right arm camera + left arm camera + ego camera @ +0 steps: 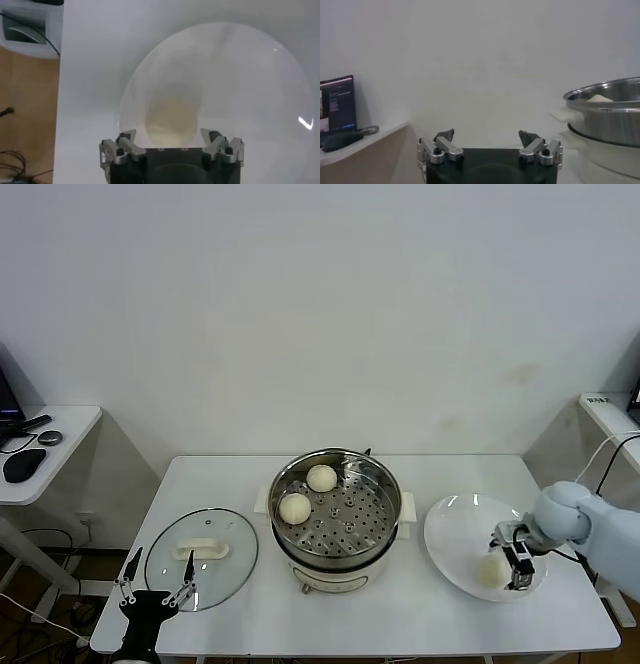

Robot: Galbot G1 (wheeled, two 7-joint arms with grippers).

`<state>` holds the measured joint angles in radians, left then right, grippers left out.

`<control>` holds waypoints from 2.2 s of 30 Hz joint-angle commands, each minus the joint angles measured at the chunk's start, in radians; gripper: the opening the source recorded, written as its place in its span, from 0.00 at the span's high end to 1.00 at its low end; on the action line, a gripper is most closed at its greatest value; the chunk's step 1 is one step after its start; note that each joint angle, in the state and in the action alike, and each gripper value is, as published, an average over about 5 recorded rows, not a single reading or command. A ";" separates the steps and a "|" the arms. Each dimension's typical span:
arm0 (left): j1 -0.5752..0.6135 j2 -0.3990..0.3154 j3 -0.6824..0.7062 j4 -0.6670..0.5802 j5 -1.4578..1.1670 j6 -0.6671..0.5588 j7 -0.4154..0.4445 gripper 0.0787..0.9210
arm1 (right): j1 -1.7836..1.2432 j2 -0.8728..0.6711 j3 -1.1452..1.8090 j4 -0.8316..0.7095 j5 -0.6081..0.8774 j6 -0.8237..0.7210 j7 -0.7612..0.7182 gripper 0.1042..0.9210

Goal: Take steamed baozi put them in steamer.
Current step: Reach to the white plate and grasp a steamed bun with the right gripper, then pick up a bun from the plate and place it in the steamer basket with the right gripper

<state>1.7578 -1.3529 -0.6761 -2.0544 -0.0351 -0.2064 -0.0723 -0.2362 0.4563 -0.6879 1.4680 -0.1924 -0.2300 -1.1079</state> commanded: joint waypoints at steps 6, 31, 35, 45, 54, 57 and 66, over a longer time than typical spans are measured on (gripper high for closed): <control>0.001 -0.003 -0.001 0.000 0.002 -0.001 0.000 0.12 | -0.019 0.010 0.017 -0.005 -0.010 -0.023 -0.008 0.33; -0.015 0.012 -0.004 -0.030 -0.011 -0.002 0.001 0.12 | 0.836 0.140 -0.255 0.091 0.311 0.055 -0.172 0.62; -0.017 0.014 -0.007 -0.031 -0.014 -0.004 0.002 0.12 | 0.955 0.282 -0.377 0.161 0.391 0.118 -0.142 0.62; -0.019 0.007 -0.011 -0.020 -0.014 -0.016 0.003 0.12 | 0.871 0.563 -0.538 0.151 0.356 0.371 -0.045 0.62; -0.008 -0.003 -0.035 -0.019 -0.017 -0.022 0.002 0.12 | 0.780 0.659 -0.603 0.102 0.157 0.575 -0.031 0.61; -0.008 -0.005 -0.042 -0.016 -0.017 -0.024 0.001 0.12 | 0.754 0.649 -0.605 0.101 0.100 0.617 -0.029 0.61; -0.004 -0.008 -0.051 -0.014 -0.017 -0.027 0.000 0.12 | 0.699 0.637 -0.577 0.057 -0.001 0.685 -0.010 0.59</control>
<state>1.7535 -1.3610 -0.7231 -2.0688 -0.0526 -0.2330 -0.0720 0.5053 1.0396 -1.2392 1.5548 -0.0697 0.3275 -1.1365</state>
